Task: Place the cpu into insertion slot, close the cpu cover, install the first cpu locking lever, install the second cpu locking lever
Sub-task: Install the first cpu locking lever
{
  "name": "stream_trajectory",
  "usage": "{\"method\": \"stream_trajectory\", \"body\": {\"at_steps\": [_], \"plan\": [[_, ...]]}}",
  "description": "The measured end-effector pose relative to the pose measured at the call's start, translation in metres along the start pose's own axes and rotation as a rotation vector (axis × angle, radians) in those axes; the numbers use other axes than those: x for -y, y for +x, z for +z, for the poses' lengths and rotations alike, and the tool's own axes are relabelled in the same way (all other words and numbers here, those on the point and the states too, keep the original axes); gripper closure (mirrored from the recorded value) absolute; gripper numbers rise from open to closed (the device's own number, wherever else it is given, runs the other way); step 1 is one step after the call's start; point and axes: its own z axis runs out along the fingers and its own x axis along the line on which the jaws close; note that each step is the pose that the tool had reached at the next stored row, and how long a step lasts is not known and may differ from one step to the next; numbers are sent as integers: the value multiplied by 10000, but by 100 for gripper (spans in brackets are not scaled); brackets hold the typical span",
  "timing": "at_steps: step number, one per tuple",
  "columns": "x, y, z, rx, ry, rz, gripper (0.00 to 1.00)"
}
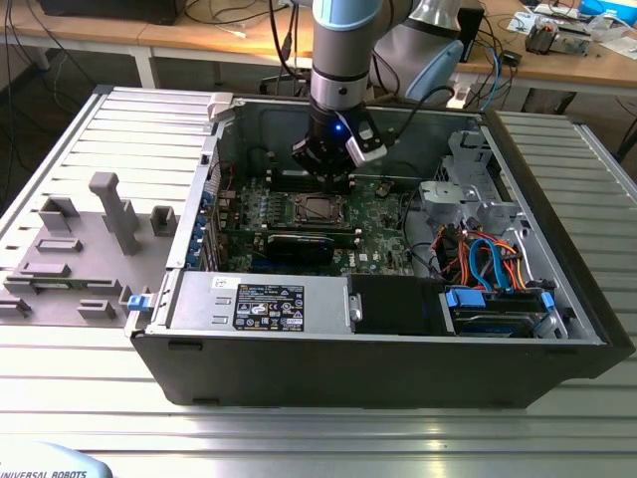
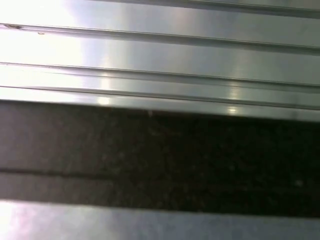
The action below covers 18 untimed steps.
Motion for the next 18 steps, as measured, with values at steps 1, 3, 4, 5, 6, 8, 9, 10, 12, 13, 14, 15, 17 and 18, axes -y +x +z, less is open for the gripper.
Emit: {"method": "stream_trajectory", "body": {"at_steps": [1,3,4,5,6,8,9,10,12,13,14,15,17,18], "plan": [[0,0,5,0,0,1,89],[1,0,18,0,1,0,89],[2,0,25,0,1,0,89],[2,0,28,-1,2,0,89],[2,0,28,-2,3,0,89],[2,-1,29,-1,1,1,89],[1,-1,24,1,-1,0,89],[1,-2,21,2,-2,0,89],[1,-1,16,1,0,-1,89],[1,-1,15,0,0,0,89],[1,-1,15,0,2,-1,89],[1,-1,17,-1,12,-1,89],[5,0,31,-4,39,-1,89],[8,0,38,-8,57,0,89]]}}
